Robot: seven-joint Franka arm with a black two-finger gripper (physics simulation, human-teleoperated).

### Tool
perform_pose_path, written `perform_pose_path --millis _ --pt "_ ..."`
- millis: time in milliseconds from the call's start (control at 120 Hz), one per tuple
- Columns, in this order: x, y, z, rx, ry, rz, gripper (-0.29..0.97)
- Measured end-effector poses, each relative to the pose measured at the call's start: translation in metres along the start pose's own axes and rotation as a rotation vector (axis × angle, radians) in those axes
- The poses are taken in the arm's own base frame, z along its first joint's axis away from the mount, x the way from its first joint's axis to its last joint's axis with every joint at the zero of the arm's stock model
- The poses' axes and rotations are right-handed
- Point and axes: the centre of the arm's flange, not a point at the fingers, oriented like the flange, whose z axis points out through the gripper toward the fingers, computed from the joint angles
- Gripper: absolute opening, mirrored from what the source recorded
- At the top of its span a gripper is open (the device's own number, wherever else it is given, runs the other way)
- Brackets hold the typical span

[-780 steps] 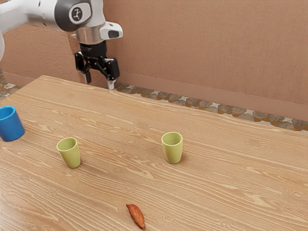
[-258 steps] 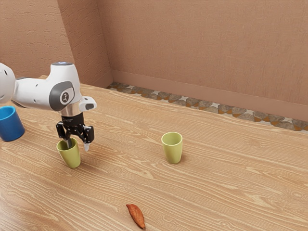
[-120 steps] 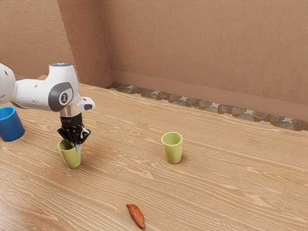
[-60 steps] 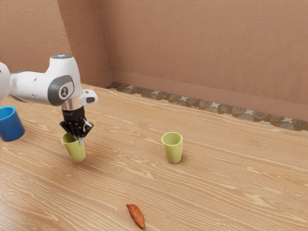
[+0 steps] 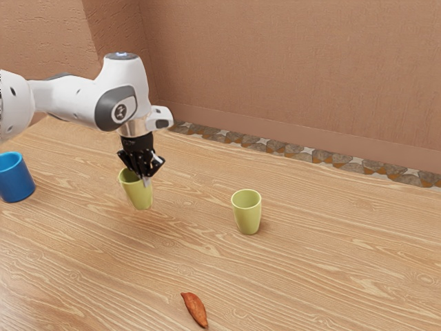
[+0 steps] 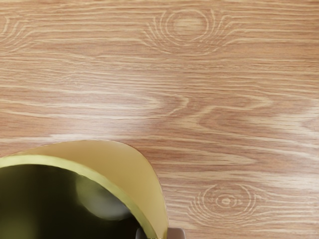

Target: Place the left cup onto the right cup

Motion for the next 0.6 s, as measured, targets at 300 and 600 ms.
perform_pose_path --millis 300,600 --pt "0.017 0.06 -0.024 0.01 0.013 0.094 -0.11" --pt "0.031 0.115 -0.04 0.015 0.032 0.174 -0.11"
